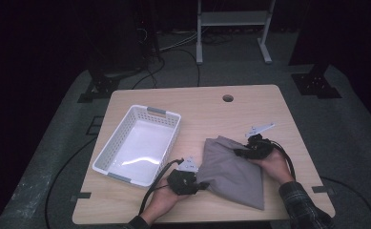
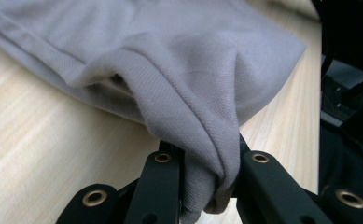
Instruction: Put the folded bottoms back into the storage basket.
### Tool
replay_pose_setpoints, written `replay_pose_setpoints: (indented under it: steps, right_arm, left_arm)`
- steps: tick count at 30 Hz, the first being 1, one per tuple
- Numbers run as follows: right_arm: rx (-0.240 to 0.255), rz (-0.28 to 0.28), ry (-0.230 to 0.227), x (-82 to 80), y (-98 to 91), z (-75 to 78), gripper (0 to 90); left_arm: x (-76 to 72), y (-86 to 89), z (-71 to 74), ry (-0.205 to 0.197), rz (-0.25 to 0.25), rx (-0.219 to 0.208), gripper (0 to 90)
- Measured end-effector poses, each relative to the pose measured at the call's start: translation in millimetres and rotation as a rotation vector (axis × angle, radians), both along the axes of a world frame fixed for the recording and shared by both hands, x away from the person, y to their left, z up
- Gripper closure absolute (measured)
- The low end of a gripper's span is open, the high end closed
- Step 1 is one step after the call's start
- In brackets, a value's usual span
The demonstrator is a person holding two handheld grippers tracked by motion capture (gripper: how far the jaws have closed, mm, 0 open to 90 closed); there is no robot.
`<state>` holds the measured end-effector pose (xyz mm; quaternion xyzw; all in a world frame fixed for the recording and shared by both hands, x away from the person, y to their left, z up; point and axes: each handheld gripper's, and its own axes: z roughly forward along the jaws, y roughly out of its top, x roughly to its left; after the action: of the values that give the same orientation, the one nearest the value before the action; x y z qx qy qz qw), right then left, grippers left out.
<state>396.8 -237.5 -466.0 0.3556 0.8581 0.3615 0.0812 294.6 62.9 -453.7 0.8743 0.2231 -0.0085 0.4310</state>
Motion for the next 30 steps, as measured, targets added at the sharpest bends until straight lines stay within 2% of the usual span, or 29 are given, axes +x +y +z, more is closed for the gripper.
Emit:
replay_pose_setpoints:
  steps: [3, 7, 10, 17, 19, 24, 30]
  right_arm:
    - [-0.009, -0.001, -0.007, -1.0, 0.3, 4.3, 74.4]
    - [-0.018, -0.002, -0.002, -1.5, 0.8, 9.8, 74.7]
    - [-0.007, -0.006, -0.003, -1.2, 1.6, 16.3, 74.7]
    - [0.008, -0.001, -0.03, -0.1, 6.7, 35.1, 74.8]
    - [0.023, -0.001, -0.034, 0.1, 8.6, 39.5, 74.9]
    - [0.025, 0.011, -0.052, 2.7, 17.5, 52.6, 75.0]
    - [0.033, 0.015, -0.063, 8.5, 31.4, 68.3, 75.2]
  left_arm:
    - [-0.6, -1.6, 5.7, -0.02, 0.002, -0.003, 81.6]
    - [0.7, -3.1, 14.9, -0.035, 0.015, -0.032, 81.6]
    - [2.8, -3.7, 23.7, -0.06, 0.016, -0.044, 81.6]
    - [7.7, 0.0, 38.5, -0.08, 0.03, -0.082, 81.7]
    - [9.9, 1.9, 43.5, -0.085, 0.037, -0.097, 81.7]
    - [13.1, 7.7, 54.8, -0.101, 0.05, -0.127, 81.7]
    - [18.3, 23.7, 73.0, -0.132, 0.08, -0.167, 81.7]
